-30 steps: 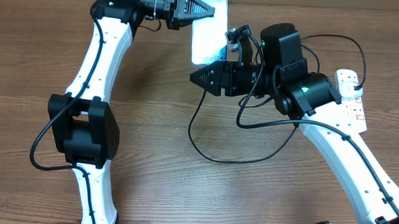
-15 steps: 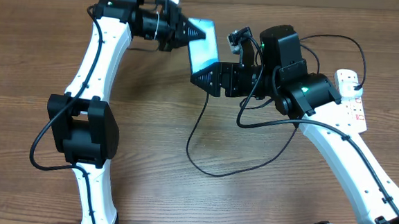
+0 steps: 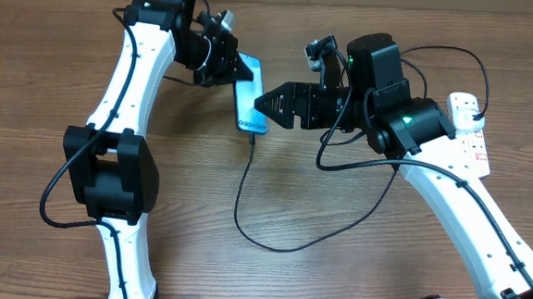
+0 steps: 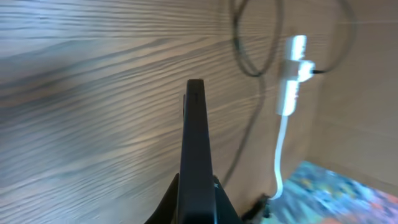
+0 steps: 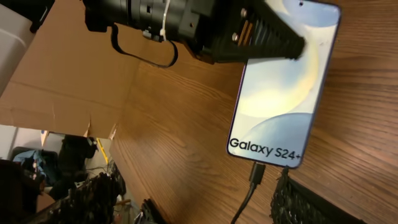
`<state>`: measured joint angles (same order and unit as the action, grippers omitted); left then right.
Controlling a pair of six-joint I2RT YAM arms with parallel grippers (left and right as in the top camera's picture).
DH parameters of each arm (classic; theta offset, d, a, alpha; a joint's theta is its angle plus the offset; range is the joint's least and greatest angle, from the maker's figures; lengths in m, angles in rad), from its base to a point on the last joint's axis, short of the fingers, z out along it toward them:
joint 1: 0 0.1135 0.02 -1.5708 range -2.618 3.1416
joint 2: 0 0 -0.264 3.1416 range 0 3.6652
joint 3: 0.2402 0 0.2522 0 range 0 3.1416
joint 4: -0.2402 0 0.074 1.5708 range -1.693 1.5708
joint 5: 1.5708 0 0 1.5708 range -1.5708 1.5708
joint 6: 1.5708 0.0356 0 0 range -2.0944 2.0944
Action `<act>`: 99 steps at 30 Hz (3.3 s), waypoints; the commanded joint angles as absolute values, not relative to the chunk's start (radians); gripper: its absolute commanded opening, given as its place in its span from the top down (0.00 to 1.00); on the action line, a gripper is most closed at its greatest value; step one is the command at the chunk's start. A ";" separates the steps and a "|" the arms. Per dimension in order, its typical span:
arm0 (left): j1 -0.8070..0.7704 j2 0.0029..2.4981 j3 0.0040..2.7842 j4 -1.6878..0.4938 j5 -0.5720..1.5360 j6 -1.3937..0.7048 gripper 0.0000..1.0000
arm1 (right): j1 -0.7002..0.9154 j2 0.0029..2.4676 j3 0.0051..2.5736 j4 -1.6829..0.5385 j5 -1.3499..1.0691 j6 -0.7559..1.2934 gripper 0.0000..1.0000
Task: Plug charger to phone and switch on socket
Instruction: 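Open the right gripper off the plug and tilt the phone down with the left, then lower the phone flat onto the table with the left gripper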
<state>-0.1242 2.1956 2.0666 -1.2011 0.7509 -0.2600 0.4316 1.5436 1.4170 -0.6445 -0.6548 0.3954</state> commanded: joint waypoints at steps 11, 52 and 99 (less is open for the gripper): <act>-0.132 2.188 1.827 -1.098 0.649 -0.202 0.96 | 0.431 1.532 1.427 -0.639 -0.629 0.392 0.18; -0.134 2.188 1.656 -0.913 0.468 -0.207 0.85 | 0.431 1.532 1.427 -0.639 -0.603 0.392 0.17; -0.159 2.188 1.655 -0.881 0.280 -0.210 0.70 | 0.431 1.532 1.427 -0.639 -0.603 0.392 0.17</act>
<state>-0.1463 2.1906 1.6573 -0.8833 0.3023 -0.2279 0.4316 1.5436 1.4170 -0.6441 -0.6125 0.3954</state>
